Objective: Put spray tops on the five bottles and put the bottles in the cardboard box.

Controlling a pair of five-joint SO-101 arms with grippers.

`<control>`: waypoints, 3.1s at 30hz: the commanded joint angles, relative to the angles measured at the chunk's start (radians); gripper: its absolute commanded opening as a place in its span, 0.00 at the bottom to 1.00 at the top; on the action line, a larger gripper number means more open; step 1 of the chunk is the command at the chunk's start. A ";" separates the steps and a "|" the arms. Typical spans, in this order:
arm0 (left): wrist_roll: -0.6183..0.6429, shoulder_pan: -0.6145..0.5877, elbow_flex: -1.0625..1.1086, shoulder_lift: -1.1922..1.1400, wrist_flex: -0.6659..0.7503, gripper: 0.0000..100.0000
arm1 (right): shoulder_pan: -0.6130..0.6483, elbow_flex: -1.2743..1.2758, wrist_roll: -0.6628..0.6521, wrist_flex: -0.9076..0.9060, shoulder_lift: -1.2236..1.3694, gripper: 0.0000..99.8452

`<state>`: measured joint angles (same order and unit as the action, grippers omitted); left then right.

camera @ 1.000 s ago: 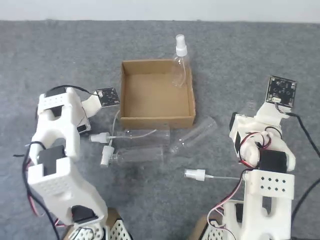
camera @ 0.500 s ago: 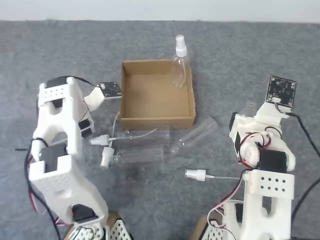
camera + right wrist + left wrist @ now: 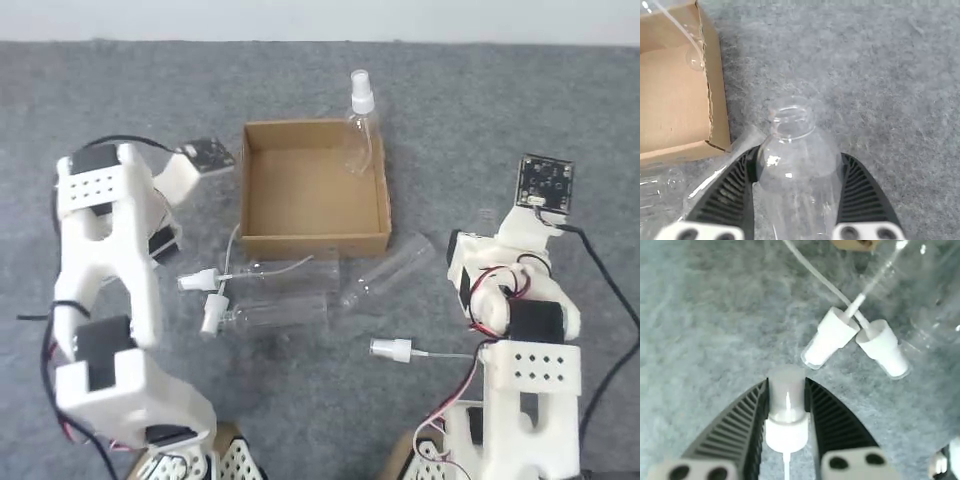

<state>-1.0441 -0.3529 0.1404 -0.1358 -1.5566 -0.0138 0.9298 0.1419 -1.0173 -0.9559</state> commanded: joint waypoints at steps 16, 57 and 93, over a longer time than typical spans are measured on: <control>0.677 0.014 -0.044 0.334 -0.048 0.01 | 0.035 -0.021 0.077 0.021 -0.031 0.04; 1.522 0.292 0.383 1.019 0.477 0.01 | 0.283 0.161 -0.028 -0.013 -0.461 0.02; 1.781 0.422 0.529 1.349 0.747 0.01 | 0.639 0.496 -0.305 0.117 -0.857 0.02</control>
<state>0.7234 0.0660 0.6851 1.1960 -0.8431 0.5923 1.4331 -0.1404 -0.9268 -1.7998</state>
